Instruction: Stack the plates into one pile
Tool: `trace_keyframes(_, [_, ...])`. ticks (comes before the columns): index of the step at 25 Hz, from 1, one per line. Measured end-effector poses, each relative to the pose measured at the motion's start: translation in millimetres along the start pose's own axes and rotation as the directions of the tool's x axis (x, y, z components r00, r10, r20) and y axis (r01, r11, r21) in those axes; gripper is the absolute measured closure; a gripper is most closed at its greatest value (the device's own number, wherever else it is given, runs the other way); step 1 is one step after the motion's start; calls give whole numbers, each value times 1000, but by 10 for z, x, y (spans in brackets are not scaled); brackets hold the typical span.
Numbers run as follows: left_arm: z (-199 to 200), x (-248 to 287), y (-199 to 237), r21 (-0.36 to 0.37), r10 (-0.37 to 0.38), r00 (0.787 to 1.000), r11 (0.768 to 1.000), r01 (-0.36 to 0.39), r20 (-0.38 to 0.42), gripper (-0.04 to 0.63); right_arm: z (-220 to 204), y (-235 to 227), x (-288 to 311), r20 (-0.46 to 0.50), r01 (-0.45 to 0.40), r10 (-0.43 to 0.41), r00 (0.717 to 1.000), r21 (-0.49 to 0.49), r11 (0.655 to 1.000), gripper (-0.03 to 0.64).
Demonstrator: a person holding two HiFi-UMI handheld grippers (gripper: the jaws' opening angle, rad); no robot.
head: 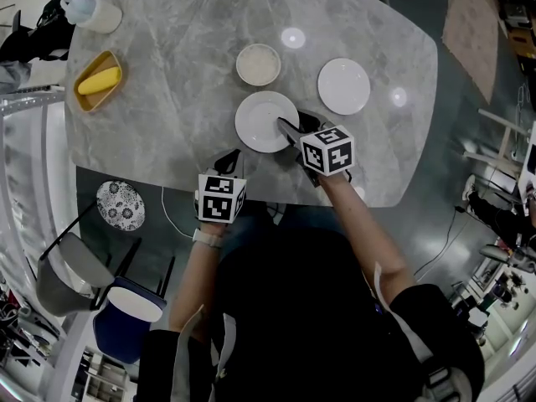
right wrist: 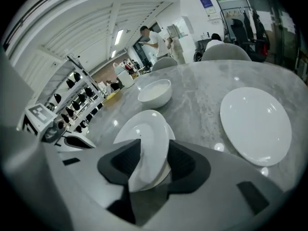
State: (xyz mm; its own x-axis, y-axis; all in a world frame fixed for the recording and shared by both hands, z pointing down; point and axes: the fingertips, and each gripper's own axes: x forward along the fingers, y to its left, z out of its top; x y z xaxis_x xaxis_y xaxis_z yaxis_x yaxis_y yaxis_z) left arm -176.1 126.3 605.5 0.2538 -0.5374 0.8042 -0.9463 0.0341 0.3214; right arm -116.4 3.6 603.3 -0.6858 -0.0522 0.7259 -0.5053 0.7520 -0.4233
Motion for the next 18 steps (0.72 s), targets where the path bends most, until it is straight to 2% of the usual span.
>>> trace_keyframes(13, [-18,-40,-42,17,-3,1000,1000,3,0,588,-45,60,-21,-27,70,-75,997,-158,985,380])
trace_keyframes(18, [-32,-62,-53,24,-4,1000,1000,4,1,588,-47,48,-60,-22,88,-94,995,-172,981,362])
